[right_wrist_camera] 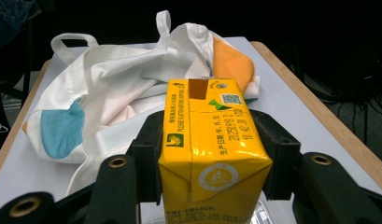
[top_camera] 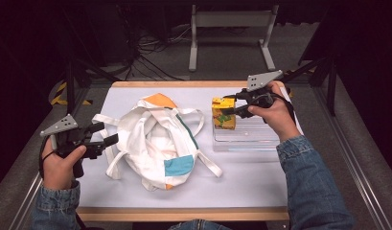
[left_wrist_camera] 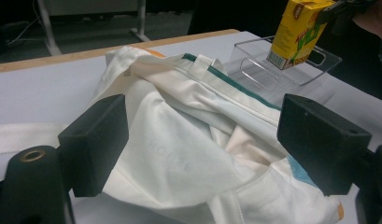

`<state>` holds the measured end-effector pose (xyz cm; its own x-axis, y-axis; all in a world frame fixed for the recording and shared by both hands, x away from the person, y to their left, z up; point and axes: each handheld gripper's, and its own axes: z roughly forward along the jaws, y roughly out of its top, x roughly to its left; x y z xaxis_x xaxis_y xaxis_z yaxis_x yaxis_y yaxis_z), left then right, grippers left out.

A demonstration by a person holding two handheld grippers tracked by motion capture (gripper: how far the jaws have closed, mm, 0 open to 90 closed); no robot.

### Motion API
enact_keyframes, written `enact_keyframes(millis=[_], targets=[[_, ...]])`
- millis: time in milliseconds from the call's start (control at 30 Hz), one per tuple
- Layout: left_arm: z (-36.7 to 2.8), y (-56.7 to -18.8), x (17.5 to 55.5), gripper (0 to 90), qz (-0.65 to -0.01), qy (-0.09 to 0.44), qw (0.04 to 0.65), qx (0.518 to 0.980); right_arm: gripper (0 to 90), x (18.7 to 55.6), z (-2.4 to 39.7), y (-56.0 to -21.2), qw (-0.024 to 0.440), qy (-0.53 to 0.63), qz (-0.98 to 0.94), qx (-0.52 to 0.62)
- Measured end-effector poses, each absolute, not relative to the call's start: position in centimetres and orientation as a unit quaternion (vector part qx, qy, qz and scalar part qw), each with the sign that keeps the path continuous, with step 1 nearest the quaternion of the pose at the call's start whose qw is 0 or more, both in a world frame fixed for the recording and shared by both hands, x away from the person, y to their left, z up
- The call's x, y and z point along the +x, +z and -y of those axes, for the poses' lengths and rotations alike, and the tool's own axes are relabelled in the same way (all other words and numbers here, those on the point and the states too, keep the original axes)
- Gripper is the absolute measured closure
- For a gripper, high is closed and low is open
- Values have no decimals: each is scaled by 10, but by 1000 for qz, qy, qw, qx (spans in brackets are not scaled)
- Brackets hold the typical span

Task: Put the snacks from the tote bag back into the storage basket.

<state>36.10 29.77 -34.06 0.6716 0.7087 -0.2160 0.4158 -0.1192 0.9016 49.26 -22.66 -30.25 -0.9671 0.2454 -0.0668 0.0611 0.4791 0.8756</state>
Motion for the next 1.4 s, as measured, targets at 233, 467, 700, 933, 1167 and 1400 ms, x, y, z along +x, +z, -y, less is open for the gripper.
enact_keyframes(millis=[233,467,700,933,1167,1400], targets=[[-305,-341,351,176,-394,142,541,729,507,495,223,-309,85,495,-861,80],[-310,-342,344,175,-400,146,540,725,507,497,223,-315,81,488,-866,74],[-310,-343,345,174,-401,145,538,727,507,496,225,-323,71,483,-870,69],[-308,-343,347,173,-398,144,538,729,507,491,227,-330,64,483,-871,65],[-306,-343,348,172,-397,141,538,730,507,487,233,-340,57,481,-872,67],[-305,-343,350,171,-394,142,537,732,507,483,232,-345,50,478,-875,59]])
